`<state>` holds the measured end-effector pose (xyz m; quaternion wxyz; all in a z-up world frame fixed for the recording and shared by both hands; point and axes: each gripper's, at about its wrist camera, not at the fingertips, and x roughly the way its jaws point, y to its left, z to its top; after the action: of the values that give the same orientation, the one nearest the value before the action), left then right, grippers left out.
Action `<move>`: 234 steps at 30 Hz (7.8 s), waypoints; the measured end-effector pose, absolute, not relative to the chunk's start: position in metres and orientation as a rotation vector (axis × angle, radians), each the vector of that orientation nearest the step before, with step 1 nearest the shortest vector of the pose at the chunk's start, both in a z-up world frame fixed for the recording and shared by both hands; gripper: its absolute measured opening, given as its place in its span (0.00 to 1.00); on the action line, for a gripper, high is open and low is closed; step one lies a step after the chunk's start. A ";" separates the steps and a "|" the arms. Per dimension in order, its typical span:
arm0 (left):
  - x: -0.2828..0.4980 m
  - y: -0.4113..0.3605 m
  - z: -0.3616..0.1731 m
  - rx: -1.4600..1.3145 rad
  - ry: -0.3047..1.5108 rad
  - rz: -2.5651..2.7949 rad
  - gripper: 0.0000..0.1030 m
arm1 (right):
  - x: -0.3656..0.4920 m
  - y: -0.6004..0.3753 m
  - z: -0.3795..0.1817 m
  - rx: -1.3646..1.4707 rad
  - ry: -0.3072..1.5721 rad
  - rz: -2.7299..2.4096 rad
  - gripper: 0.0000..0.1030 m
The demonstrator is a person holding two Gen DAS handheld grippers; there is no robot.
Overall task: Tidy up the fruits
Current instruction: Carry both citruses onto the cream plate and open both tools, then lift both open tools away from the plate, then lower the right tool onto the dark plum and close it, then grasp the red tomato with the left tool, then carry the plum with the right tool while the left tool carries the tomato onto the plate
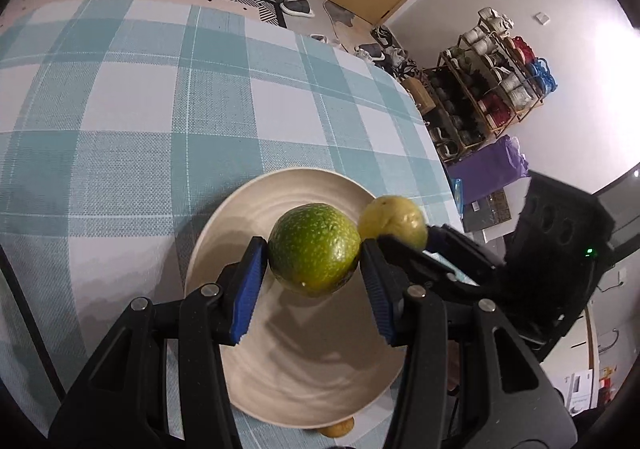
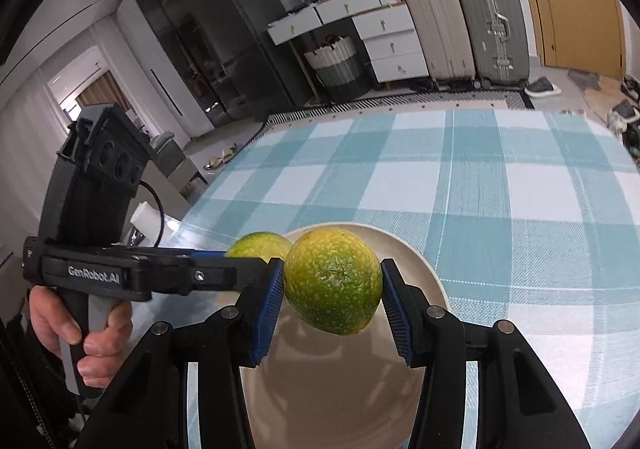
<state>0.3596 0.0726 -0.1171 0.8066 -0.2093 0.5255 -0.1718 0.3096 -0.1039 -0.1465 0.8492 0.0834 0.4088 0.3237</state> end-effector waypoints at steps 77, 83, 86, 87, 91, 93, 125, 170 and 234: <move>0.002 0.029 -0.016 -0.153 0.706 0.063 0.99 | 0.009 -0.154 -0.071 0.121 0.509 0.536 1.00; -0.002 0.038 -0.041 -0.181 0.759 0.054 0.99 | 0.005 -0.148 -0.092 0.128 0.602 0.562 1.00; -0.002 0.040 -0.052 -0.195 0.787 0.043 0.99 | 0.002 -0.144 -0.105 0.123 0.652 0.572 1.00; 0.000 0.040 -0.056 -0.198 0.793 0.043 0.99 | 0.001 -0.143 -0.110 0.123 0.667 0.574 1.00; 0.004 0.041 -0.069 -0.210 0.819 0.040 0.99 | -0.001 -0.142 -0.128 0.122 0.737 0.585 1.00; 0.004 0.042 -0.076 -0.219 0.834 0.038 0.99 | -0.004 -0.141 -0.136 0.114 0.764 0.584 1.00; 0.002 0.050 -0.119 -0.265 0.929 0.028 0.99 | -0.007 -0.127 -0.189 0.057 0.903 0.602 0.41; 0.015 -0.010 -0.129 -0.215 1.017 -0.229 0.26 | -0.028 -0.172 -0.179 0.169 0.824 0.628 0.24; 0.246 0.076 -0.055 -0.311 0.885 -0.296 0.27 | 0.187 -0.086 -0.101 0.156 0.705 0.699 0.24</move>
<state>0.2458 0.0760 -0.0550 0.8814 -0.1494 0.4251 -0.1420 0.1875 -0.0859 -0.1007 0.8764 0.0747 0.3379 0.3348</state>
